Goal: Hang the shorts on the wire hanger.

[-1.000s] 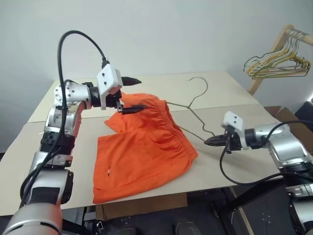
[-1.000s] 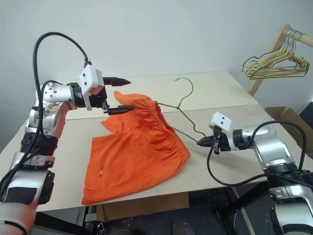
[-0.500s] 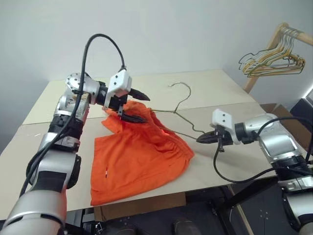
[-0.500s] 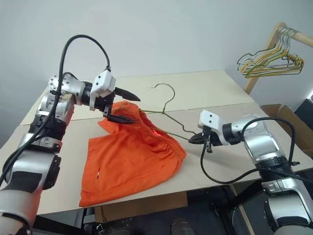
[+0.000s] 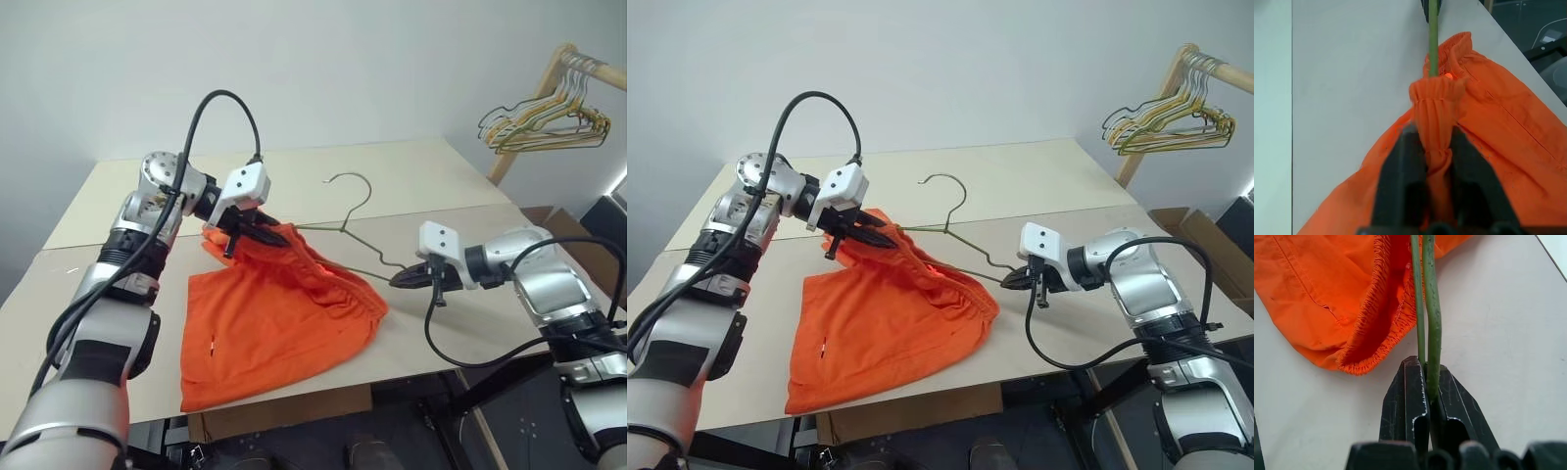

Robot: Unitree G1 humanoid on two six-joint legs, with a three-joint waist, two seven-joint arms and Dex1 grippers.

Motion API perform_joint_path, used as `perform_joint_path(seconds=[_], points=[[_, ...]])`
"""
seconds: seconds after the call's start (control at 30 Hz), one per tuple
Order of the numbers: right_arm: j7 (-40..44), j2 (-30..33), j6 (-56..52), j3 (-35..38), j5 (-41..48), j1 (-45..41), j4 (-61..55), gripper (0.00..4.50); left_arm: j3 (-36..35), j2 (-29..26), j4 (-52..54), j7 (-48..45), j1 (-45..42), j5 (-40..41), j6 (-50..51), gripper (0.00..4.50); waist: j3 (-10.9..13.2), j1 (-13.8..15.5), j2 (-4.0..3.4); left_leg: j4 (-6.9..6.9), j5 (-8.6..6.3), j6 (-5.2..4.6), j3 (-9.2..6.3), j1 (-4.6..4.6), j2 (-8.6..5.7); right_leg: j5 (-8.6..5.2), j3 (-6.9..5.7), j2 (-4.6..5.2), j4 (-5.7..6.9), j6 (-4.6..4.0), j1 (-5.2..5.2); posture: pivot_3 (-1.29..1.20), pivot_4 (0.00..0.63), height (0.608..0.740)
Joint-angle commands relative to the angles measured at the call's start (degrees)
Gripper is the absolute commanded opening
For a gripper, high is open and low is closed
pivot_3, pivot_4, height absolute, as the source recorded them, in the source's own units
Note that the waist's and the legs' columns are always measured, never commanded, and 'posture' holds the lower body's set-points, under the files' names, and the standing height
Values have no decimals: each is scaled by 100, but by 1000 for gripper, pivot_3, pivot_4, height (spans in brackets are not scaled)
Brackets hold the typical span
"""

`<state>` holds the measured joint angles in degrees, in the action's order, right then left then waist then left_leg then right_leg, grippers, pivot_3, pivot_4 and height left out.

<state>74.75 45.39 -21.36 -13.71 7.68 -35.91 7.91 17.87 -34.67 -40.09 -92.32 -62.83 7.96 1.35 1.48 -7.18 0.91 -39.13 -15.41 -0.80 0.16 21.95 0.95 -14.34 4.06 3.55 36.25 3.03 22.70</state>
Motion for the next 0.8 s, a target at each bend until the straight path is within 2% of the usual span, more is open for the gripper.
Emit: perform_joint_path(seconds=[0.03, 0.13, 0.23, 0.4, 0.53, 0.7, 0.8], points=[[-120, -35, 257, 110, -48, -148, -284, 0, 3, -27, 80, -17, -54, 73, -59, 13, 0, -1, 0, -1, 0, 0, 0, 3, 0, 0, 0, 0, 2, 0, 4, -135, 0, 740], [-583, -285, 1073, 338, -105, 60, -162, 0, -127, 9, 63, 103, -16, -126, -318, 13, 0, -3, 0, -2, 0, 0, -1, 8, 0, 0, 2, 0, 8, 0, 14, -135, 0, 740], [-792, -360, 584, 338, -166, 18, -44, 0, 61, -216, 243, 0, 47, 74, -331, 13, 0, -17, 0, -2, 0, 0, 1, 11, 0, 0, 7, 0, 14, -1, 21, -141, 0, 740], [-867, -145, 333, 669, 13, 313, -275, 1426, 17, -370, 265, -17, 85, 5, -608, 0, 0, -6, 0, -13, 1, 0, -15, 26, -2, 0, 13, 2, 50, 0, 43, -143, 0, 740], [-1293, -19, -362, 1380, 342, 678, -496, 2667, -103, -537, 340, -17, 134, 152, -601, 0, 0, 0, 0, -25, 0, -1, -11, 32, -4, 0, 11, 4, 49, 0, 42, -154, 0, 740], [-1194, 197, -818, 2093, 1024, 1612, -1227, 2667, -326, -643, 302, 33, 200, 61, -634, 0, 0, -1, 0, -26, 0, -1, -11, 32, -3, -2, 9, 3, 49, 1, 43, -151, 0, 740], [-1236, 26, -1210, 2279, 1559, 2234, -1911, 2667, -431, -667, 250, 55, 211, 41, -679, 0, 0, 1, 0, -26, 0, -1, -9, 30, -3, -2, 9, 1, 50, 2, 40, -152, 0, 740]])
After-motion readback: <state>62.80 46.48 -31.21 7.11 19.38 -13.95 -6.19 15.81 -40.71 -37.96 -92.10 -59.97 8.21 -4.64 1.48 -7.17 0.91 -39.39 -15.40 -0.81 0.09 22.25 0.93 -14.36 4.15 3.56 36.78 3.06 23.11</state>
